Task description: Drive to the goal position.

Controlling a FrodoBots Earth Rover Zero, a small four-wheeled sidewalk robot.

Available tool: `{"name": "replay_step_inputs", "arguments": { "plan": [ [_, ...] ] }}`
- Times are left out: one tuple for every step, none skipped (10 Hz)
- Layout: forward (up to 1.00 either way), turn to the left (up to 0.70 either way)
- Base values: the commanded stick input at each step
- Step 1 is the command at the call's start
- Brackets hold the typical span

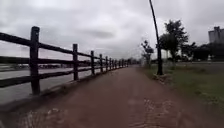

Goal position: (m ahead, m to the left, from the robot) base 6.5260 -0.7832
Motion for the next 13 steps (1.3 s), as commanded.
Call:
{"name": "replay_step_inputs", "arguments": {
  "plan": [
    [1.00,-0.32],
    [1.00,-0.21],
    [1.00,-0.10],
    [1.00,0.00],
    [1.00,-0.07],
    [1.00,-0.27],
    [1.00,-0.39],
    [1.00,-0.40],
    [1.00,-0.25],
    [1.00,-0.05],
    [1.00,0.00],
    [1.00,0.00],
    [1.00,0.00]
  ]
}}
